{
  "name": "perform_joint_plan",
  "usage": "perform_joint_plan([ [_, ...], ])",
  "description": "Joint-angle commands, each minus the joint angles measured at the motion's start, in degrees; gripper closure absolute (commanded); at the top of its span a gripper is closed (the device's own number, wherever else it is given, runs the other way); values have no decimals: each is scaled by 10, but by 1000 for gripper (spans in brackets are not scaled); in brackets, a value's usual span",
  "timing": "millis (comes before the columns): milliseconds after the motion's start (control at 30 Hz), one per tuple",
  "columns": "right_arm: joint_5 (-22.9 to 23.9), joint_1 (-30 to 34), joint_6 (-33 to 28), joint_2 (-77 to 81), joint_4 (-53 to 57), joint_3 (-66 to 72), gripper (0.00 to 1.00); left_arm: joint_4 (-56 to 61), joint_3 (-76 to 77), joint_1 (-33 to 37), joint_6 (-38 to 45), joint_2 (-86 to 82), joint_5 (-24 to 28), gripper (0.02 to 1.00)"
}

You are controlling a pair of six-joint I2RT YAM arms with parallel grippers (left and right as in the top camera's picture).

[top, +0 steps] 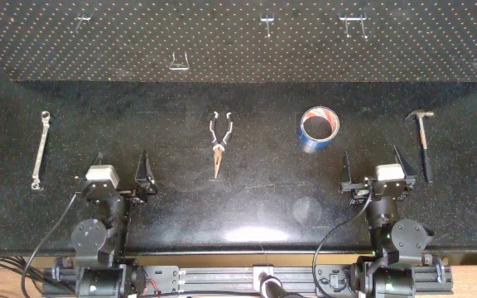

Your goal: Place Tools Onto Pegboard

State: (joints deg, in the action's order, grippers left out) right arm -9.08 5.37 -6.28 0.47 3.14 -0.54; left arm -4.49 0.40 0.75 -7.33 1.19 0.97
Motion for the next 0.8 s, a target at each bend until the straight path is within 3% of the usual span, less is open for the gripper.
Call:
perform_joint_plan([
  [33, 0, 2, 9, -4, 0, 3, 29, -337, 256, 148, -77, 222, 168, 25],
  [100, 0, 2, 9, -4, 0, 3, 29, -569, 528, 229, -67, 427, 177, 25],
  [167, 0, 2, 9, -4, 0, 3, 29, -705, 692, 257, 20, 570, 83, 25],
  [200, 0, 2, 9, -4, 0, 3, 29, -758, 747, 277, 110, 627, 49, 25],
  [233, 0, 2, 9, -4, 0, 3, 29, -784, 776, 330, 304, 721, 15, 25],
  [267, 0, 2, 9, -4, 0, 3, 29, -754, 776, 357, 368, 784, 10, 25],
  [300, 0, 2, 9, -4, 0, 3, 29, -703, 776, 365, 381, 824, 1, 25],
  [400, 0, 2, 9, -4, 0, 3, 29, -618, 776, 367, 528, 933, -111, 25],
  [567, 0, 2, 9, -4, 0, 3, 29, -493, 749, 410, 528, 999, 25, 25],
  [667, 0, 2, 9, -4, 0, 3, 29, -430, 714, 403, 498, 1008, 60, 25],
  [700, 0, 2, 9, -4, 0, 3, 29, -414, 701, 407, 452, 1016, 63, 25],
  [800, 0, 2, 9, -4, 0, 3, 29, -405, 692, 408, 450, 1051, 73, 25],
])
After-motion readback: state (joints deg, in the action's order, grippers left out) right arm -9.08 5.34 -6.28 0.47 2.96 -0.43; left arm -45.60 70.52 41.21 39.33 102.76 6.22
